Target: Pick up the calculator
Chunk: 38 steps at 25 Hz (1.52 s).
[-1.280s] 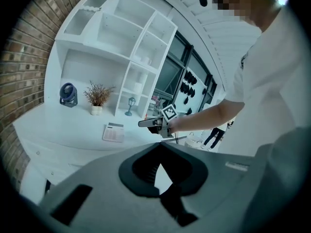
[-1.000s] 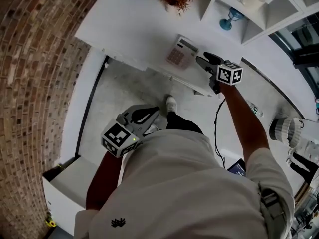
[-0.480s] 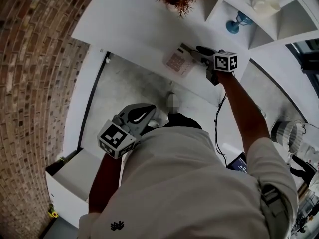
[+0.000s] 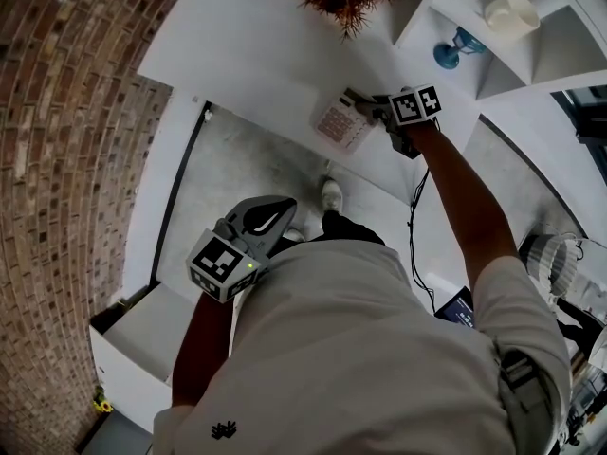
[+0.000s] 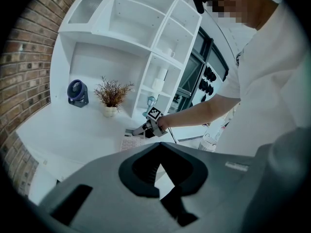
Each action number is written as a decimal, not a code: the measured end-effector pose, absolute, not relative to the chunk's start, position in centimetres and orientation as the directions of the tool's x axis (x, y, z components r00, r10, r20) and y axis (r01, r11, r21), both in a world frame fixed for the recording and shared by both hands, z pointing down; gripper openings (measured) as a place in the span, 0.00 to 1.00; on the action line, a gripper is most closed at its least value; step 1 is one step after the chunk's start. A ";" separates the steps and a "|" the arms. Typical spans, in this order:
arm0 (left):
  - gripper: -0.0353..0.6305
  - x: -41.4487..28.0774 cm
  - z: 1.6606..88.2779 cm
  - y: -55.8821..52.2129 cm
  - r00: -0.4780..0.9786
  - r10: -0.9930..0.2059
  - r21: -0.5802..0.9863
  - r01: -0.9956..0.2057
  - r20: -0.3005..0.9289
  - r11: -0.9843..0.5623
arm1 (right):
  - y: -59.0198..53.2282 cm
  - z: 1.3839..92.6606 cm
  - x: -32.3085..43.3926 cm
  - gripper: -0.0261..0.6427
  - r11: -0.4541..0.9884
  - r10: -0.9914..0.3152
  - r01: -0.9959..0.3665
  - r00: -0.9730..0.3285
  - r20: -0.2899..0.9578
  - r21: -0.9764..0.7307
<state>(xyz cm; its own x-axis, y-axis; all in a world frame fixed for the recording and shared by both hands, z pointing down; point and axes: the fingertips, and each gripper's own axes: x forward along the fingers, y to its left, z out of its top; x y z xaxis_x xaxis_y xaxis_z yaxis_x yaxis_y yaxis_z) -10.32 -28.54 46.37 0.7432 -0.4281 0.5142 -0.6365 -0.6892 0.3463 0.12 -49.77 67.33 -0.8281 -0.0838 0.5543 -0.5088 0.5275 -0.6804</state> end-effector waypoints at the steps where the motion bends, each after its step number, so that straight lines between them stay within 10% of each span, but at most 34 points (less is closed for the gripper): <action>1: 0.06 -10.3 46.4 -28.6 0.743 -0.429 0.347 -0.637 0.513 -0.688 | -49.7 67.4 0.0 0.20 0.523 -0.074 -0.503 -0.832 0.550 -0.689; 38: 0.06 -26.0 44.7 -17.8 0.839 -0.381 0.351 -0.517 0.388 -0.780 | -36.5 51.3 -7.5 0.16 0.555 -0.395 -0.603 -0.798 0.456 -0.574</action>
<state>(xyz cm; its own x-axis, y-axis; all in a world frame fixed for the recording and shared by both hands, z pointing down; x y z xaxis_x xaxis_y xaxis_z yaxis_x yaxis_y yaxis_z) -26.03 -17.77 44.69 0.8389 -0.3815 0.3883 -0.5174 -0.7804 0.3511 -7.53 -36.45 51.33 -0.7976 -0.3946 0.4561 -0.6026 0.5549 -0.5736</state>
